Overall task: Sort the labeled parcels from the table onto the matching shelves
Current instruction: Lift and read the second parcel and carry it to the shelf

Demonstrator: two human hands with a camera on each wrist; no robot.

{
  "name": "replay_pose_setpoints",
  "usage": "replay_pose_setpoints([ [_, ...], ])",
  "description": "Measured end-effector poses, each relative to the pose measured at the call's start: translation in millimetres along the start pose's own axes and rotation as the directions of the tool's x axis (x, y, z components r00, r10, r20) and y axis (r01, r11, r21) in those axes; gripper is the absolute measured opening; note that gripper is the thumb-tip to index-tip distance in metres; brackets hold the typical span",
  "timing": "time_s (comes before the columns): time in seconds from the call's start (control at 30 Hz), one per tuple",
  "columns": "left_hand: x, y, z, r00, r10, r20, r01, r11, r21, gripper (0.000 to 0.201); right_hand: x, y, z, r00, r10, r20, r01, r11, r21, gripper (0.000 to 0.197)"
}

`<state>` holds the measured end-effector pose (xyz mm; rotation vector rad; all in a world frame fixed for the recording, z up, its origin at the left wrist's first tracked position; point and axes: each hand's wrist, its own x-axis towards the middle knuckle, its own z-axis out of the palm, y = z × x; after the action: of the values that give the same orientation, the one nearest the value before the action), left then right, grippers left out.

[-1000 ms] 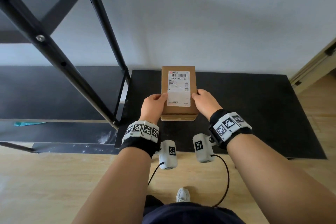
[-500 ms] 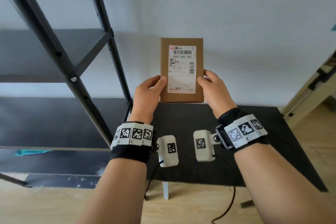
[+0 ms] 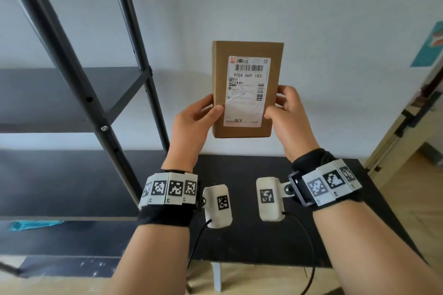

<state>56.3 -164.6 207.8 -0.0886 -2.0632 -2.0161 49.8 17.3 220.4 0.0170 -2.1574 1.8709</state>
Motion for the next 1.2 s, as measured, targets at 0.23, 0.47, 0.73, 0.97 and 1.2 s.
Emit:
replay_pose_setpoints([
  [0.23, 0, 7, -5, 1.0, 0.025, 0.009, -0.025, 1.0, -0.013, 0.044, -2, -5, 0, 0.999, -0.048, -0.003, 0.048, 0.999, 0.022, 0.037],
  [0.47, 3, 5, -8, 0.999, 0.044, 0.021, -0.044, 0.999, -0.006, 0.044, -1, -3, 1, 0.998, -0.059, 0.005, 0.059, 0.998, 0.018, 0.037],
  [0.73, 4, 5, -5, 0.998, 0.054, 0.025, -0.054, 0.998, 0.009, 0.04, 2, -2, -2, 0.999, -0.016, -0.028, 0.017, 0.999, 0.044, 0.037],
  [0.97, 2, 6, 3, 0.999, 0.037, -0.009, -0.037, 0.999, 0.011, 0.032, 2, -2, -7, 0.998, 0.029, -0.048, -0.029, 0.999, 0.015, 0.032],
  [1.2, 1, 1, 6, 0.999, -0.006, -0.044, 0.008, 0.999, 0.053, 0.034, -1, 0, -9, 0.996, 0.051, -0.068, -0.054, 0.997, -0.055, 0.029],
])
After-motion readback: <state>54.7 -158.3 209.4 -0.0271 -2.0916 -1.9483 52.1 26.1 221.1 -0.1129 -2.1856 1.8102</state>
